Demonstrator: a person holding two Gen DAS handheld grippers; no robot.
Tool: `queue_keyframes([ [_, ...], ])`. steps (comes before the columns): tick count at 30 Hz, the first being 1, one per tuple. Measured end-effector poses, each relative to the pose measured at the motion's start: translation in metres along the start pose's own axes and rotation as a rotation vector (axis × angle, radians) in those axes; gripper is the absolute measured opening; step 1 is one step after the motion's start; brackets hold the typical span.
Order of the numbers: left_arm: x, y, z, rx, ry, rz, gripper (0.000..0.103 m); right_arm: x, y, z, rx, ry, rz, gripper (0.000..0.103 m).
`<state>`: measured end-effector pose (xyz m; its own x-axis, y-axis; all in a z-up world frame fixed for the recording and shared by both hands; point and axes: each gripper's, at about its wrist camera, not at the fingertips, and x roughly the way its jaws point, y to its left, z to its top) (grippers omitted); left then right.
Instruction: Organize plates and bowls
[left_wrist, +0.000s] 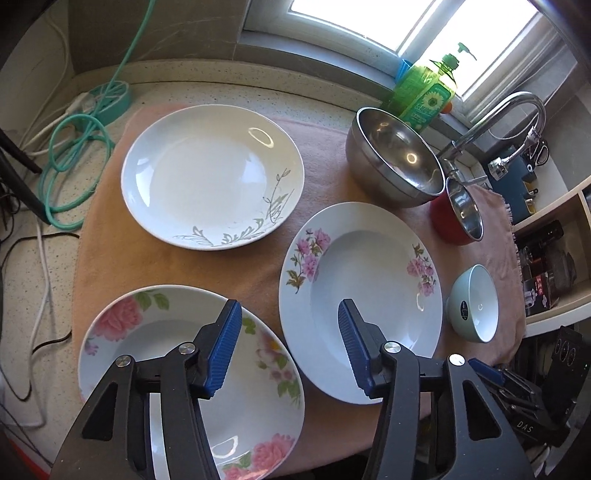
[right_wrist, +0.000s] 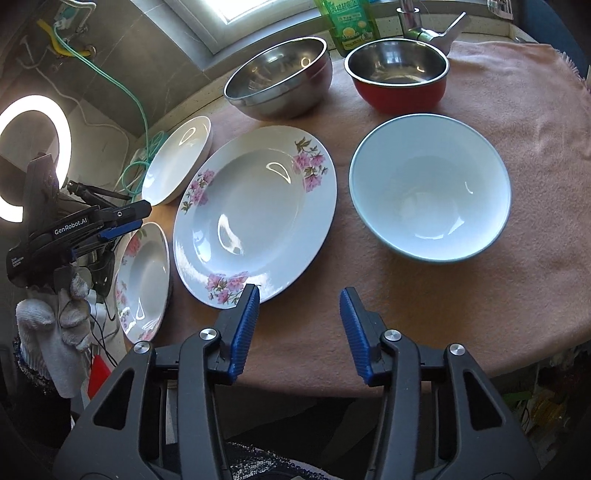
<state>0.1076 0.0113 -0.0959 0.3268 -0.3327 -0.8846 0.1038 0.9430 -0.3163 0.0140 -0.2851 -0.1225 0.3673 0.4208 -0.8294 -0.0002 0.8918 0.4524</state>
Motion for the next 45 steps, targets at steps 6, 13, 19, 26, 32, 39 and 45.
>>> queue_keyframes([
  [6, 0.021, 0.001, 0.015, 0.015, 0.054, -0.013, 0.033, 0.014, -0.005, 0.0, 0.048, 0.028, 0.03, 0.036],
  [13, 0.038, 0.007, 0.02, -0.011, 0.106, -0.039, 0.026, 0.026, -0.015, 0.001, 0.109, 0.049, 0.07, 0.025],
  [19, 0.042, 0.013, 0.021, -0.023, 0.117, -0.045, 0.024, 0.033, -0.019, 0.003, 0.132, 0.062, 0.097, 0.022],
  [26, 0.047, 0.013, 0.028, -0.028, 0.12, -0.051, 0.021, 0.038, -0.022, 0.004, 0.149, 0.073, 0.108, 0.022],
  [32, 0.052, 0.013, 0.03, -0.022, 0.133, -0.052, 0.019, 0.041, -0.025, 0.006, 0.164, 0.079, 0.118, 0.017],
  [39, 0.055, 0.012, 0.03, -0.012, 0.142, -0.049, 0.018, 0.042, -0.023, 0.011, 0.146, 0.078, 0.104, 0.012],
  [45, 0.056, 0.008, 0.03, 0.001, 0.141, -0.036, 0.018, 0.041, -0.018, 0.011, 0.103, 0.076, 0.07, 0.011],
])
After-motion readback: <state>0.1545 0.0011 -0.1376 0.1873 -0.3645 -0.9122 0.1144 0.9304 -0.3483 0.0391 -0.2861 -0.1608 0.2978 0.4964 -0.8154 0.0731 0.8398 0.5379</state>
